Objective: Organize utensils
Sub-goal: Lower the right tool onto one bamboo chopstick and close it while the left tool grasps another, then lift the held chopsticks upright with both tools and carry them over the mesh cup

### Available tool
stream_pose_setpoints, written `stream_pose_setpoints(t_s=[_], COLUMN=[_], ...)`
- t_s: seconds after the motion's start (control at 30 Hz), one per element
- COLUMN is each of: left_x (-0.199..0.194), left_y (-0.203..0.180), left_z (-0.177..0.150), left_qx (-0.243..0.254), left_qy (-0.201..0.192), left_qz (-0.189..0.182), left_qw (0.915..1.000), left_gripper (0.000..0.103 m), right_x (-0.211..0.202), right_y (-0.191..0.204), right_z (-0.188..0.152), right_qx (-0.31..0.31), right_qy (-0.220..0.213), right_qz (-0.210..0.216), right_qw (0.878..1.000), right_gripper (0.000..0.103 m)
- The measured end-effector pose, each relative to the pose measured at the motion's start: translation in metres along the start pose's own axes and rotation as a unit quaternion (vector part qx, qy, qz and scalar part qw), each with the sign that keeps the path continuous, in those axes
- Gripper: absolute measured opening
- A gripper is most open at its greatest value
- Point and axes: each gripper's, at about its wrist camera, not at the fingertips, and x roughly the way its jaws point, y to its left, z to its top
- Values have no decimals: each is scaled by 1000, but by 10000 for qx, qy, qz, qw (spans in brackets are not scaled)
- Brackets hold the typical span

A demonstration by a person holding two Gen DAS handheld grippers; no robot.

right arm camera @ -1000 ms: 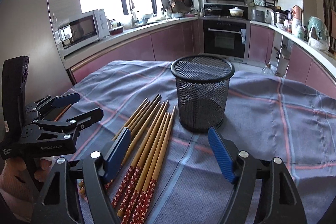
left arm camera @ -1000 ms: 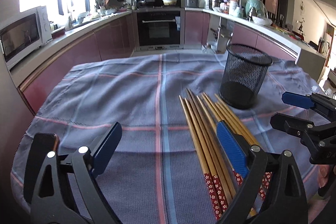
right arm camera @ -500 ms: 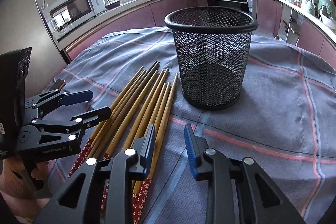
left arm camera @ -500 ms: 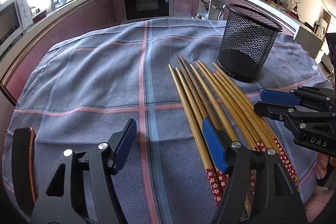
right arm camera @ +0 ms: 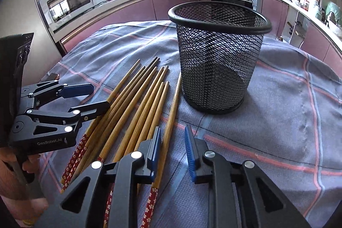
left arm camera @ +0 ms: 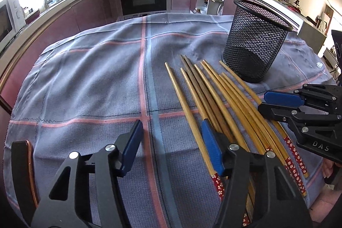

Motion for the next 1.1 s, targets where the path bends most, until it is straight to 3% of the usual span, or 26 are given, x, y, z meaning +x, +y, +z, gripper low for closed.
stream_pose_setpoints(t_s=[0.2, 0.37, 0.53, 0.77, 0.93, 1.1], left_x=[8, 9, 8, -2, -25, -62], left_y=[-1, -1, 3, 5, 5, 8], left_z=[11, 15, 13, 10, 12, 18], left_qx=[-27, -123, -347, -540, -521, -479], left_qy=[30, 50, 65, -16, -283, -660], left_qz=[-56, -107, -240, -336, -385, -685], left_qw=[10000, 9999, 9991, 9980, 9975, 9943], left_gripper=[50, 31, 12, 8, 8, 8], right_x=[10, 12, 10, -6, -29, -55], right_y=[6, 4, 2, 2, 0, -4], right_z=[10, 12, 10, 10, 13, 20], right_qx=[-144, -53, 49, 82, 95, 143], right_qy=[47, 63, 41, -157, -468, -861], right_qz=[-139, -81, 103, 320, 509, 671], right_qw=[9998, 9999, 9999, 9993, 9976, 9939], right_gripper=[23, 7, 5, 5, 5, 5])
